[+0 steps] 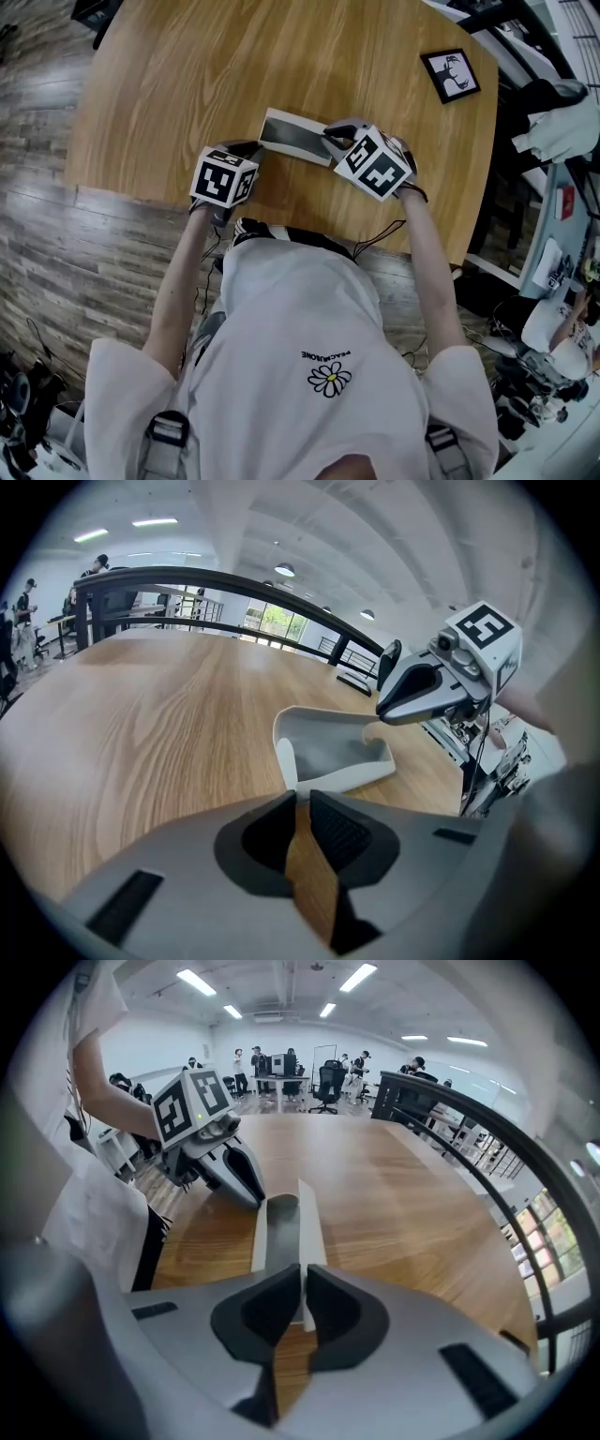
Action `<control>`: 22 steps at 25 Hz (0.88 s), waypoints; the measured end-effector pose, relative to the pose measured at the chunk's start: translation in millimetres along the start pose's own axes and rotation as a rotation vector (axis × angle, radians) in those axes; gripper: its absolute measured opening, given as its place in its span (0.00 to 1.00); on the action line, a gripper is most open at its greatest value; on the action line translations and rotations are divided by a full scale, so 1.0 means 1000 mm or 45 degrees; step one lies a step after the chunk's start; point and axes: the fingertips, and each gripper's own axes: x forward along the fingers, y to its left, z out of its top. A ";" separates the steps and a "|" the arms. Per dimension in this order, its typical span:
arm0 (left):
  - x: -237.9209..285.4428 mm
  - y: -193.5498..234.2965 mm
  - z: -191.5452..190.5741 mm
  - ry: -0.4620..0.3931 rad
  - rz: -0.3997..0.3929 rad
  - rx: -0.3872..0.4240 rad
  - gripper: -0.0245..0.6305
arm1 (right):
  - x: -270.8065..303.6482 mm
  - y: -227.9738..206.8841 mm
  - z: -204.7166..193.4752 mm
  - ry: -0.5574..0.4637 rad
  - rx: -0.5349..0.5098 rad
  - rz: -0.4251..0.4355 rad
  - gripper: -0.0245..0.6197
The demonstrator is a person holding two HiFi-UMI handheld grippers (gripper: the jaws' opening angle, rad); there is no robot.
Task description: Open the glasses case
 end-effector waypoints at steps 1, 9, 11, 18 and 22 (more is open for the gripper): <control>0.000 0.000 0.000 0.001 -0.001 0.001 0.13 | 0.000 -0.004 0.001 0.005 -0.016 -0.038 0.08; -0.003 0.001 0.002 -0.012 0.012 0.016 0.13 | 0.004 -0.018 0.005 0.079 -0.142 -0.180 0.06; -0.004 0.000 0.000 -0.012 0.013 0.015 0.13 | 0.004 -0.016 0.005 0.078 -0.139 -0.177 0.06; -0.002 0.002 0.004 -0.015 0.012 0.017 0.13 | 0.004 -0.019 0.006 0.064 -0.145 -0.188 0.06; 0.001 0.000 -0.002 0.013 0.013 0.035 0.13 | 0.008 -0.015 0.001 0.069 -0.156 -0.189 0.06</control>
